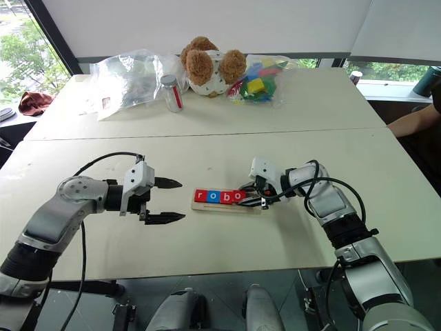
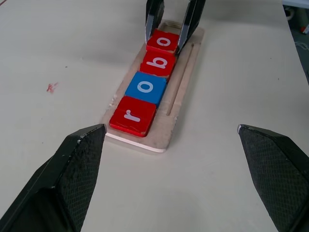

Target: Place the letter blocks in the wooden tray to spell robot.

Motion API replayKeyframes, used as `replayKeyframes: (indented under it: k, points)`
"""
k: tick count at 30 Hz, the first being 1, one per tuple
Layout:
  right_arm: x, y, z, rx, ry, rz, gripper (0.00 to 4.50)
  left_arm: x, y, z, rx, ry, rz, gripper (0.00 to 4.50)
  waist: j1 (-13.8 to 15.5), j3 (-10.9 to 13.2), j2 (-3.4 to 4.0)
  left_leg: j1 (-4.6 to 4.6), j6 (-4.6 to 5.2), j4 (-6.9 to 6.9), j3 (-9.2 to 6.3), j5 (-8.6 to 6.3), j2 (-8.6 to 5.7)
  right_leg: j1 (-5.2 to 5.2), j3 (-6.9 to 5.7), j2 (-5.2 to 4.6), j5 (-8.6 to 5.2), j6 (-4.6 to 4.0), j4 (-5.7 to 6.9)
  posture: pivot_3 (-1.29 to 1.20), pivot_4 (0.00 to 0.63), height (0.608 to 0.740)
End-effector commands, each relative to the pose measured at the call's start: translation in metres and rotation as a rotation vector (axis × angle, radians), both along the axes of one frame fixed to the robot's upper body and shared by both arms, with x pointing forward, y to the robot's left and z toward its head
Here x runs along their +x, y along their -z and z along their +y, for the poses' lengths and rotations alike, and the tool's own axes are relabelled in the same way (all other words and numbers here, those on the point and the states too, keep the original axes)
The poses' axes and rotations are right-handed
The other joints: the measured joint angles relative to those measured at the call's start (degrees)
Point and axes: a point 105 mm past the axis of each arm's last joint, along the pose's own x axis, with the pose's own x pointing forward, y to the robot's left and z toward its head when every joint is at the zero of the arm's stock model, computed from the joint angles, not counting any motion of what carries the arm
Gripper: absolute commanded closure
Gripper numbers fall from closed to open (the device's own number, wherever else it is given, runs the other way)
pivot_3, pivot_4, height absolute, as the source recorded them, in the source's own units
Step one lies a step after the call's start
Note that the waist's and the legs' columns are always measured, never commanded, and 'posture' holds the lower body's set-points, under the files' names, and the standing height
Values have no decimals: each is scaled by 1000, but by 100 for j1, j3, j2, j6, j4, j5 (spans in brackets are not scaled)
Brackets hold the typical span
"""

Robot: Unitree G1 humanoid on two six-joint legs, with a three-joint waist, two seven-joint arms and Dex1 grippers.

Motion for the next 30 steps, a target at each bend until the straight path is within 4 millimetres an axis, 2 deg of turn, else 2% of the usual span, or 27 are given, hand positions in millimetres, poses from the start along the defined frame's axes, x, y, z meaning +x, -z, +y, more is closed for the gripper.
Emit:
replayKeyframes:
  k: [1,7,13,14,20,27,30]
  points:
    - [-5,-6,9,16,-42,-21,3370,2,-10,-3,-1,13,-50,0,2,0,0,0,0,0,0,0,0,0,0,0,0,0,0,0,150,740]
    - [-4,-6,10,14,-36,-25,3370,5,-10,-3,0,11,-57,0,1,0,0,0,0,1,0,0,0,0,0,0,0,0,0,0,150,740]
    - [2,-14,11,29,-10,-64,292,6,-9,-4,-1,11,-57,0,2,0,0,0,0,0,0,0,0,0,0,0,0,0,0,0,150,740]
    - [4,-18,11,39,-1,-73,85,7,-9,-4,-1,10,-58,0,0,0,0,0,0,0,0,0,0,0,0,0,0,0,0,0,150,740]
    - [11,-45,8,103,41,-108,85,11,-10,-2,0,2,-62,0,1,0,0,0,-1,0,0,0,0,0,0,0,0,0,0,0,150,740]
    - [-8,-47,7,95,-23,-80,85,14,-8,-2,1,5,-62,0,12,0,0,-1,0,0,-2,0,0,0,-2,0,0,0,-1,0,150,740]
    - [1,-47,6,103,36,-119,85,15,-8,-3,1,8,-64,0,6,0,0,-1,0,1,-1,0,0,0,-1,0,0,0,0,0,150,740]
